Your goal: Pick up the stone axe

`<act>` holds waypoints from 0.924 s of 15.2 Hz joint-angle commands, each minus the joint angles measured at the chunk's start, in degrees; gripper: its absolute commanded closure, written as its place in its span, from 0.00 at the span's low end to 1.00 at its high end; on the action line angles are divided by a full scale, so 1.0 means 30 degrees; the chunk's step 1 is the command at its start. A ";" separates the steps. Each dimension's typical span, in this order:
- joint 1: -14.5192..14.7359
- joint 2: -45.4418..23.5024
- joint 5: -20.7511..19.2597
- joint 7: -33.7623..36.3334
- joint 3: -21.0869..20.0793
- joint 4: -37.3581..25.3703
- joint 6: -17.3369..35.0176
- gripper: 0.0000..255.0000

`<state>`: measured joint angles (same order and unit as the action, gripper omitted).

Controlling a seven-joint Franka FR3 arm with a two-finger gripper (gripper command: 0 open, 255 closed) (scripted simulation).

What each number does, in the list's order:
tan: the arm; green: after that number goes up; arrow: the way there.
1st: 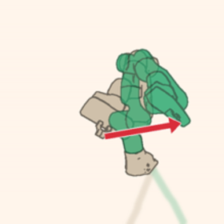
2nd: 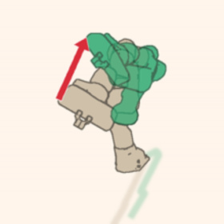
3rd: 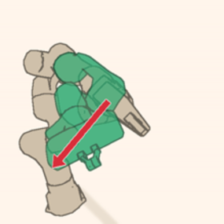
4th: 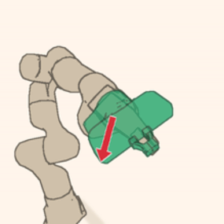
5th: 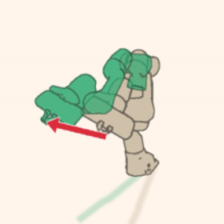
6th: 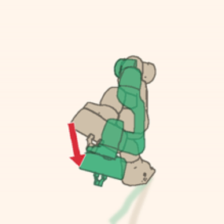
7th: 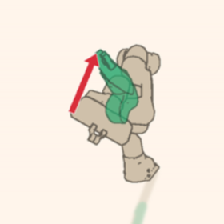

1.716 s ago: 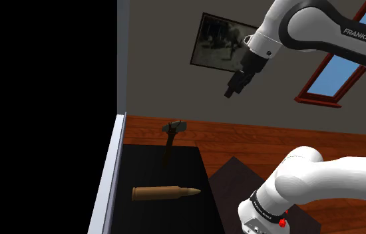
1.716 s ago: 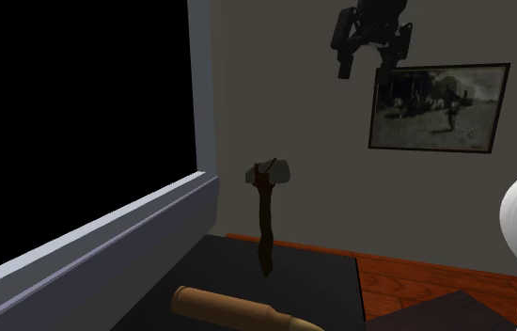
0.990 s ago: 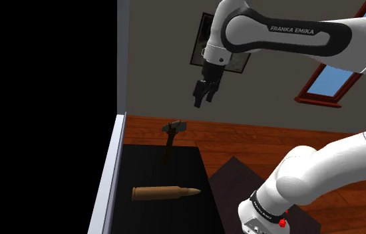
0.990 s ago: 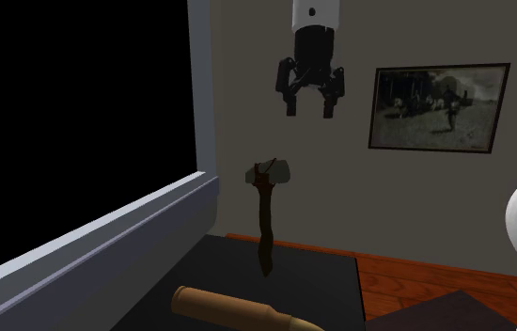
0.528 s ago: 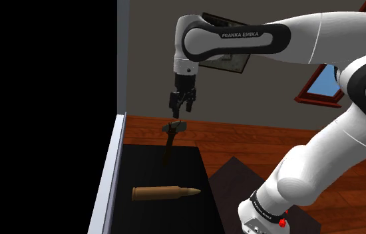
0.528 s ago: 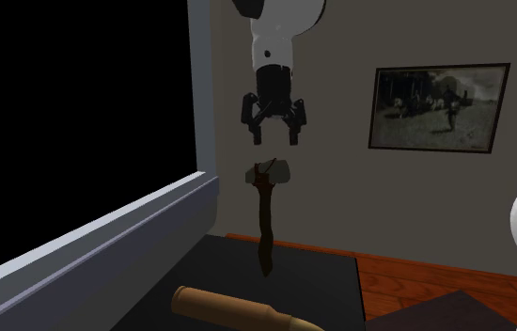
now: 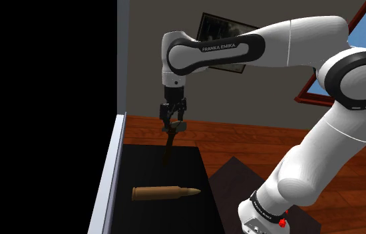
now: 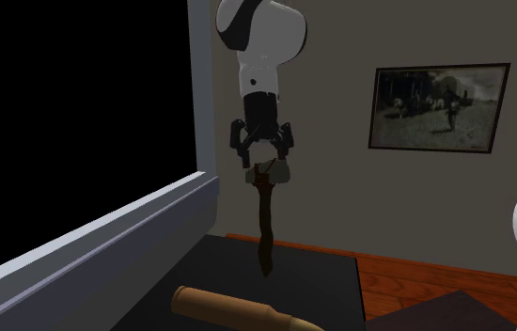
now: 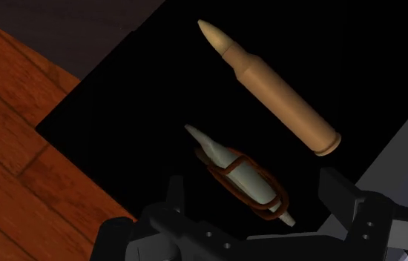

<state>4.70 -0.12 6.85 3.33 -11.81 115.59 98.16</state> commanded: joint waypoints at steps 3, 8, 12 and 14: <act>0.0023 -0.0218 -0.0014 -0.0021 -0.0023 0.0450 0.0667 0.00; 0.0011 -0.0157 -0.0009 -0.0049 -0.0011 0.0512 0.0665 1.00; 0.0002 -0.0137 -0.0011 -0.0068 -0.0002 0.0541 0.0672 1.00; 0.0018 -0.0134 -0.0006 -0.0008 -0.0018 0.0284 0.0419 1.00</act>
<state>4.74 -0.55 6.82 3.24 -11.85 116.78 99.82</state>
